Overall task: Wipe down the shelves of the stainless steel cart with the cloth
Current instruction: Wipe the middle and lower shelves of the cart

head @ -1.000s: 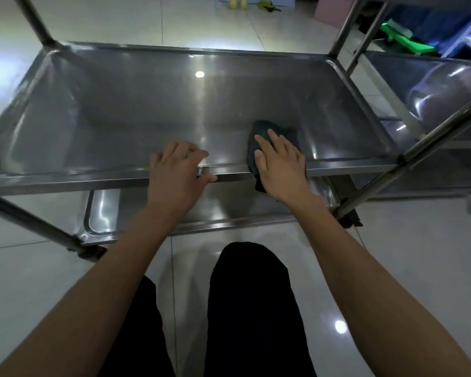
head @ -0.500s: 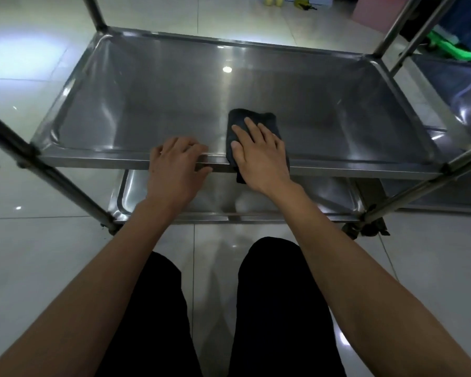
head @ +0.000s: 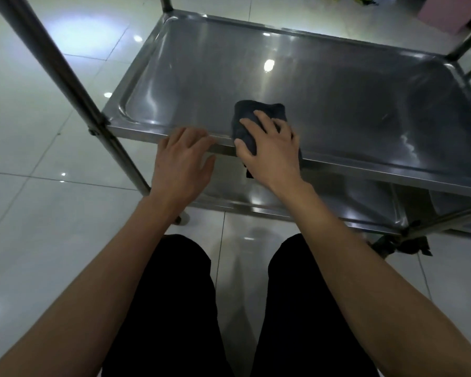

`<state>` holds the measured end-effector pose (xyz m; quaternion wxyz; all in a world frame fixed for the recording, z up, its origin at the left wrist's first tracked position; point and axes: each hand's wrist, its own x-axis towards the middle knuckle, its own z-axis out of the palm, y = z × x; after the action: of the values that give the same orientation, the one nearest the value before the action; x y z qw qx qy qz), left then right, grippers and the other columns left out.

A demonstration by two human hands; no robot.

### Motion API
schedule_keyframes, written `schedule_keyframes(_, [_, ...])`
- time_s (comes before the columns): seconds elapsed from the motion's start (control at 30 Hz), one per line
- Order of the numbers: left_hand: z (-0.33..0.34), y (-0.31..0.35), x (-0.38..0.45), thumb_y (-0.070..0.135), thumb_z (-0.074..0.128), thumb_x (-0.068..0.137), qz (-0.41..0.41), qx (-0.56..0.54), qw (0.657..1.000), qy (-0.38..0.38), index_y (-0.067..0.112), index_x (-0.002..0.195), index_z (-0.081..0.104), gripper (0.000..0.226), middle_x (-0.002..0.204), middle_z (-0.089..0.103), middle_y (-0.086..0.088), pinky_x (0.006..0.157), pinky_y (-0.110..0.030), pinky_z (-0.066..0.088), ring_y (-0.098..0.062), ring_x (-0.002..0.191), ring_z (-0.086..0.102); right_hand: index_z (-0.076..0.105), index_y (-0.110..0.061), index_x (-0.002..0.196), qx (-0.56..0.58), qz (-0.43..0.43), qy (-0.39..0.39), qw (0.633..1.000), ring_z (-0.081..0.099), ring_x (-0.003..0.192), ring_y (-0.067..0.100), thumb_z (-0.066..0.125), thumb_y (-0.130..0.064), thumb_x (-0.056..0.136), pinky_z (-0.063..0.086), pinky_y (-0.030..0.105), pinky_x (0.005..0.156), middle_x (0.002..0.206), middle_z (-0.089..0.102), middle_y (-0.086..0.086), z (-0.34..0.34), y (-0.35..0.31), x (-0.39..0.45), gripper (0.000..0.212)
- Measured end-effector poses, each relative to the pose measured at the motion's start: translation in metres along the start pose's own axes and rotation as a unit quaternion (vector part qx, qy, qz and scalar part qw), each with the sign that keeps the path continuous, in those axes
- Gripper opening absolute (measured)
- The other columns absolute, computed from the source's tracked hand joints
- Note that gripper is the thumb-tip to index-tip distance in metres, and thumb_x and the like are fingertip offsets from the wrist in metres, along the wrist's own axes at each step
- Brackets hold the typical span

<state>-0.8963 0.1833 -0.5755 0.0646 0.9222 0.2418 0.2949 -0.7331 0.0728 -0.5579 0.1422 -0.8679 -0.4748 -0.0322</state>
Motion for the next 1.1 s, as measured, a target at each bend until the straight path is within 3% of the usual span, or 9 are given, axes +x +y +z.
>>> schedule_keyframes(0.13, [-0.009,-0.015,-0.017,0.022,0.063,0.090,-0.018,-0.019,1.000,0.002,0.017,0.116,0.070,0.028,0.113,0.066,-0.002,0.084,-0.044,0.048,-0.027,0.110,0.057,0.057,-0.031,0.136,0.056,-0.048,0.068,0.995,0.044,0.126,0.030,0.056,-0.045,0.095,0.033,0.045,0.096,0.150,0.047,-0.005,0.006,-0.007,-0.013,0.043])
schedule_keyframes(0.3, [-0.015,-0.046,-0.040,0.021,0.063,0.092,-0.087,-0.037,0.994,-0.047,0.015,0.114,0.072,0.024,0.112,0.068,-0.003,0.083,-0.045,0.051,-0.028,0.107,0.058,0.065,-0.025,0.130,0.182,-0.076,0.122,0.973,0.050,0.121,0.025,0.066,-0.033,0.092,0.038,0.044,0.100,0.144,0.054,-0.003,0.002,-0.020,-0.037,0.039])
schedule_keyframes(0.43, [-0.009,-0.069,-0.057,0.024,0.063,0.094,-0.140,-0.036,0.985,-0.097,0.020,0.116,0.071,0.024,0.118,0.068,-0.002,0.087,-0.043,0.052,-0.026,0.110,0.059,0.068,-0.019,0.127,0.267,-0.122,0.089,0.952,0.053,0.120,0.023,0.071,-0.025,0.089,0.042,0.043,0.103,0.142,0.056,-0.001,0.018,-0.046,-0.077,0.038])
schedule_keyframes(0.5, [0.000,-0.080,-0.066,0.026,0.062,0.095,-0.165,-0.042,0.978,-0.119,0.022,0.116,0.072,0.024,0.119,0.068,-0.001,0.087,-0.043,0.052,-0.025,0.111,0.058,0.068,-0.018,0.126,0.324,-0.100,0.044,0.940,0.054,0.123,0.016,0.071,-0.023,0.090,0.041,0.037,0.106,0.140,0.057,-0.004,0.039,-0.055,-0.089,0.037])
schedule_keyframes(0.6, [0.017,-0.096,-0.080,0.027,0.060,0.094,-0.178,-0.048,0.971,-0.154,0.024,0.117,0.071,0.026,0.119,0.067,0.001,0.087,-0.042,0.053,-0.025,0.110,0.060,0.068,-0.016,0.126,0.414,-0.008,-0.018,0.910,0.051,0.122,-0.010,0.072,-0.015,0.090,0.036,0.012,0.105,0.133,0.061,-0.008,0.081,-0.060,-0.094,0.035])
schedule_keyframes(0.63, [0.023,-0.099,-0.084,0.027,0.060,0.093,-0.182,-0.050,0.967,-0.169,0.025,0.118,0.071,0.026,0.119,0.066,0.002,0.087,-0.042,0.053,-0.025,0.110,0.060,0.068,-0.014,0.127,0.434,0.026,-0.030,0.900,0.052,0.119,-0.012,0.072,-0.014,0.091,0.036,0.009,0.103,0.130,0.062,-0.008,0.096,-0.058,-0.092,0.036])
schedule_keyframes(0.73, [0.041,-0.107,-0.090,0.025,0.058,0.094,-0.188,-0.044,0.957,-0.216,0.025,0.122,0.068,0.030,0.123,0.065,0.000,0.090,-0.043,0.053,-0.026,0.113,0.060,0.065,-0.014,0.131,0.440,0.103,-0.061,0.890,0.055,0.116,-0.006,0.070,-0.020,0.094,0.039,0.010,0.102,0.128,0.062,-0.011,0.138,-0.048,-0.082,0.038])
schedule_keyframes(0.87, [0.068,-0.118,-0.094,0.026,0.057,0.095,-0.176,-0.028,0.947,-0.265,0.023,0.129,0.064,0.035,0.127,0.064,-0.003,0.092,-0.046,0.052,-0.029,0.114,0.059,0.062,-0.015,0.134,0.399,0.117,-0.060,0.907,0.052,0.119,0.000,0.068,-0.025,0.095,0.036,0.007,0.101,0.128,0.058,-0.013,0.181,-0.037,-0.055,0.041])
schedule_keyframes(1.1, [0.107,-0.138,-0.101,0.029,0.057,0.094,-0.167,0.009,0.935,-0.314,0.020,0.133,0.060,0.040,0.137,0.058,-0.004,0.097,-0.049,0.049,-0.030,0.122,0.055,0.057,-0.024,0.138,0.307,0.090,-0.047,0.946,0.049,0.131,0.016,0.063,-0.037,0.095,0.040,0.041,0.113,0.145,0.052,-0.003,0.225,-0.039,0.001,0.045])
